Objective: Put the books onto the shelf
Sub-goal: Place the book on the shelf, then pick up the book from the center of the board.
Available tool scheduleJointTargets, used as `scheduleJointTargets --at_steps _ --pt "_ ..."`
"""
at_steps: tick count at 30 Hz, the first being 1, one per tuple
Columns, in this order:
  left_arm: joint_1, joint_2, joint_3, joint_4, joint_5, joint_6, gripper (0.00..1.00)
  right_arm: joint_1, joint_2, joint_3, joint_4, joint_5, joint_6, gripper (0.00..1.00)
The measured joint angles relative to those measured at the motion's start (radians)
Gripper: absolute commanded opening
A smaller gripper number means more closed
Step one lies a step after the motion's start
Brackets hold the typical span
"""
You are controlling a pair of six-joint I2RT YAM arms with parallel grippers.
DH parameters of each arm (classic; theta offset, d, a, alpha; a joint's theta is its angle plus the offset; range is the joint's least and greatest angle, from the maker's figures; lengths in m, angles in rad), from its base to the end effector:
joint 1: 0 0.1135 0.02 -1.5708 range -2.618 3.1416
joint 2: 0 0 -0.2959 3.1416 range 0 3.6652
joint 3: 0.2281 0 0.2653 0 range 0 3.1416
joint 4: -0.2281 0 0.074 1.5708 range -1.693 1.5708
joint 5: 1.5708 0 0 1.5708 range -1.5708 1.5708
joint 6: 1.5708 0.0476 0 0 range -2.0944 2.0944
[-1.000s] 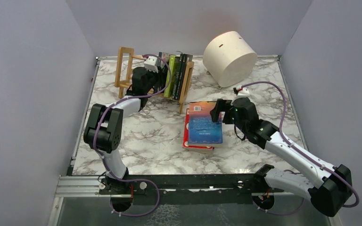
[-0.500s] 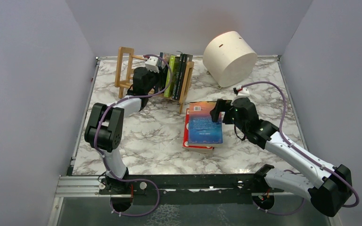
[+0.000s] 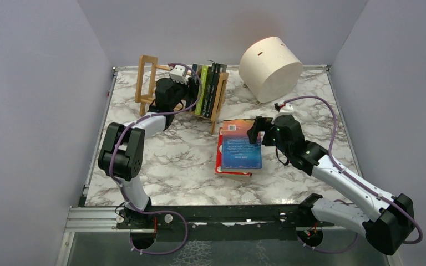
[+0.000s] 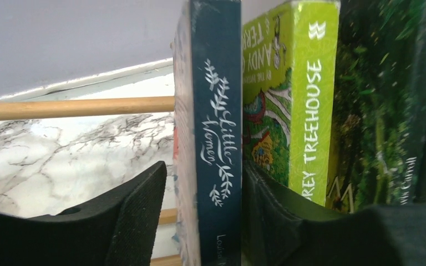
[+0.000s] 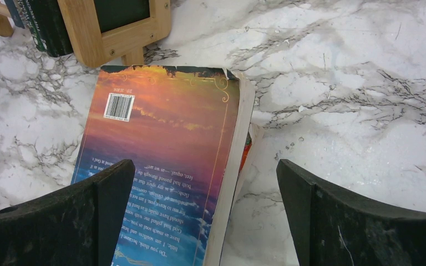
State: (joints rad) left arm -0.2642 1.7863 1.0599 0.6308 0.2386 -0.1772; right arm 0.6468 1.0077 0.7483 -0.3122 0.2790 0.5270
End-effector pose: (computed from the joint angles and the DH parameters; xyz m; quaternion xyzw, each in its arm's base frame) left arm 0.4179 -0.1247 0.2643 0.1119 0.7306 -0.2321 0.6323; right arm 0.1898 0.1269 0.2906 0.0145 0.8717 0.1611 0.4626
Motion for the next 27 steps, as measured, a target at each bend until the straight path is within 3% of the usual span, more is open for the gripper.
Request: scheduleJointTargets --at_steps 6,19,27 --pt "0.000 -0.034 -0.002 0.015 -0.004 -0.004 0.60 0.000 -0.002 0.000 0.000 0.000 0.000 0.99" --pt "0.000 -0.303 -0.106 0.006 -0.156 -0.025 0.59 0.000 -0.010 -0.001 -0.008 0.019 0.018 0.99" --pt "-0.038 -0.553 -0.178 -0.114 -0.154 -0.173 0.57 0.000 0.003 0.037 -0.164 0.163 0.083 1.00"
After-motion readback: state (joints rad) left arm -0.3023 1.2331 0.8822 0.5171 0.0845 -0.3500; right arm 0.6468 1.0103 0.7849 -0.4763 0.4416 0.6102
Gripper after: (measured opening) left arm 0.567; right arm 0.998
